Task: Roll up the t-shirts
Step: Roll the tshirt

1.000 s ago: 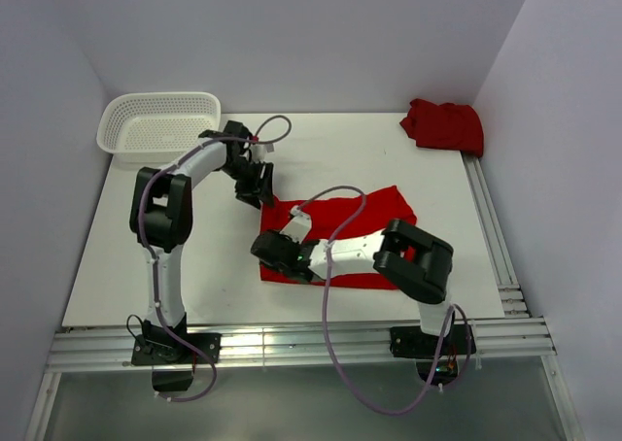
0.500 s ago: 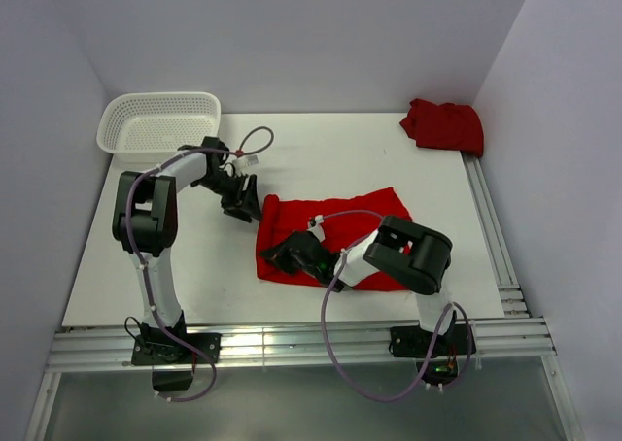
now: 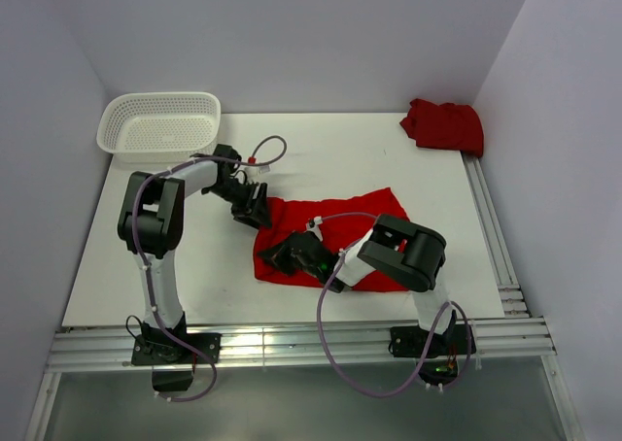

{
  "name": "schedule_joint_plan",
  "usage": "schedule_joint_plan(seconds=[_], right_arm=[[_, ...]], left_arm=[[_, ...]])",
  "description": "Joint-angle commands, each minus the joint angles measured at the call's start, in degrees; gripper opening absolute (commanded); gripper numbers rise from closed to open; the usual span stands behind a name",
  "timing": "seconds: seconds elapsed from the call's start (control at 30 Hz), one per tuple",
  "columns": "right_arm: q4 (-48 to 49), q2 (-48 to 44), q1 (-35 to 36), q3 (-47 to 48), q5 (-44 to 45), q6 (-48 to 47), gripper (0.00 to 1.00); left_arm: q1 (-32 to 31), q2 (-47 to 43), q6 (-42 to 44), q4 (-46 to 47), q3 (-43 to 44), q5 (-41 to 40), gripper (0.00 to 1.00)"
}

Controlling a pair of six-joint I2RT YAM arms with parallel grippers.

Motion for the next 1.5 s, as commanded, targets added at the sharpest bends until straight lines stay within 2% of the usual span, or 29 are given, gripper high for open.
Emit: schedule_joint_plan(seconds=[0.0,0.13,0.23,0.43,0.47,0.53,0.67,0.77,0.8,0.97,1.0,1.07,1.3,1.33,1.4,1.47], right_arm=[[-6.15,0.68,0.04,-1.12,-0.93,0.03,0.0],[-7.47,0.5,0.04,-0.77,-0.93,-0.32,0.0],[-8.43,0.33,0.04,-0.68,-0.84,-0.23,0.0],[-9.93,-0.37,0.04,-1.29,0.03,0.47,0.0],[-10.02,-0.55,0.04,-1.9,0.3,0.73,0.0],[-9.59,-1.34,0.21,-2.96,1.17,1.96,0.0],[-10.1,-2.84,0.74,-5.25,2.67,2.67,0.0],[-15.01,-4.42,2.05,-3.76,5.21,1.0,0.0],[-19.21,-4.77,2.49,-3.06,5.92,-0.13,0.02],[-34.6,-7.23,6.01,5.63,10.84,-5.32,0.33],[-40.89,-7.49,6.53,7.39,13.11,-6.81,0.41],[-47.17,-8.72,8.02,12.75,15.67,-8.14,0.48],[-83.25,-6.54,9.7,35.42,27.71,-14.11,0.51],[-86.54,-4.01,9.7,41.45,30.33,-14.47,0.51],[-94.61,0.65,9.53,47.54,32.81,-15.52,0.51],[-97.72,3.91,9.44,55.46,34.93,-16.84,0.51]], left_arm=[[-1.23,-0.69,-1.23,3.89,1.17,-5.07,0.57],[-1.75,1.86,-4.57,3.89,4.33,-7.28,0.54],[-2.02,2.57,-6.06,4.33,5.83,-9.56,0.47],[-2.11,2.66,-8.52,4.95,7.68,-15.08,0.18],[-2.11,2.57,-8.96,5.21,7.76,-16.14,0.1],[-2.02,2.65,-9.75,5.21,8.2,-18.33,0.0],[-1.84,3.36,-10.46,4.25,9.61,-20.98,0.0],[-1.93,4.15,-10.46,3.37,10.66,-22.21,0.0],[-1.93,3.98,-10.37,3.28,10.58,-22.57,0.0],[-2.19,3.97,-9.06,1.61,11.02,-24.59,0.0],[-2.28,3.89,-8.79,1.44,11.02,-25.2,0.0],[-2.54,3.97,-8.18,0.73,11.02,-25.47,0.0],[-3.86,4.06,-7.39,-0.85,11.45,-27.49,0.0],[-4.39,4.06,-7.47,-1.03,11.54,-28.1,0.0],[-4.91,4.06,-7.38,-1.64,11.72,-28.63,0.0],[-5.53,4.06,-7.3,-2.08,11.9,-29.25,0.0]])
